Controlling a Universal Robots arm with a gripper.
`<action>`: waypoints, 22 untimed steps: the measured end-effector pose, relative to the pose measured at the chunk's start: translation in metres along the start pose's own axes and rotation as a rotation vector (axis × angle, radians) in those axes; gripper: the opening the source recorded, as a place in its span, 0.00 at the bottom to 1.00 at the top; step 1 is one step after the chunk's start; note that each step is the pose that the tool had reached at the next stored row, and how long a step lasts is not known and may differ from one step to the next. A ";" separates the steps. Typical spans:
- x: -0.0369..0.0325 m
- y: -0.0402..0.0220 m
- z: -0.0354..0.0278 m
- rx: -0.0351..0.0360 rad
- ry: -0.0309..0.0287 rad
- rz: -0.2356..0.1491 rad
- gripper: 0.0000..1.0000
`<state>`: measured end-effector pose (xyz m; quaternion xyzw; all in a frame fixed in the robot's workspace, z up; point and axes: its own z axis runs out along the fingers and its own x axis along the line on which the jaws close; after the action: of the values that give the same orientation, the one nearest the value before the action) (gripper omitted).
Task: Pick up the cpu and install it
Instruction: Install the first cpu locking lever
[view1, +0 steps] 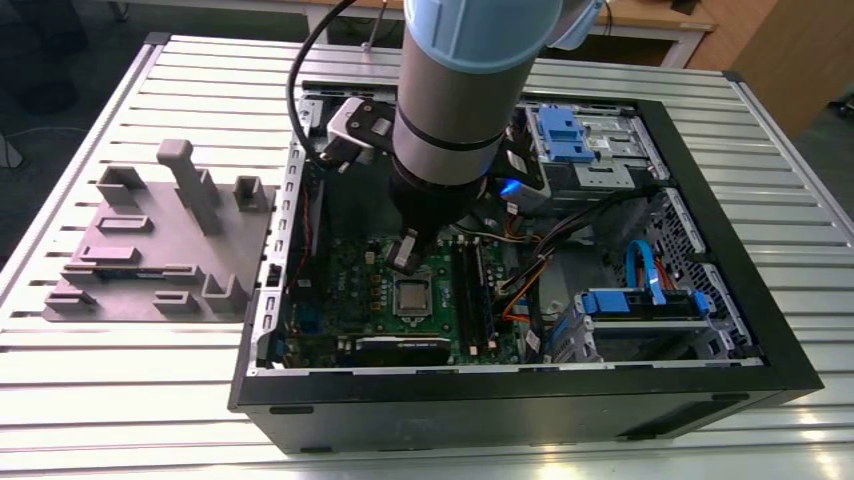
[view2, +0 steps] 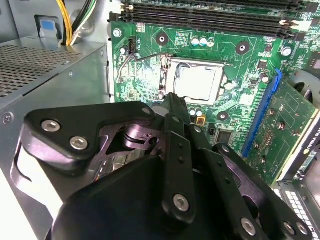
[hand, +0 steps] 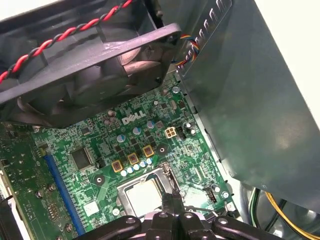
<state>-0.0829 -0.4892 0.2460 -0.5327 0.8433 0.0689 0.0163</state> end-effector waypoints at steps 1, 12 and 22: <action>0.0000 0.0000 0.0000 0.0000 0.0000 0.000 0.11; -0.0032 -0.0066 -0.0002 0.0000 0.0000 -0.001 0.11; -0.0236 -0.0309 0.0007 -0.0015 -0.0005 -0.001 0.11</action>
<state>-0.0449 -0.4811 0.2447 -0.5329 0.8431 0.0696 0.0161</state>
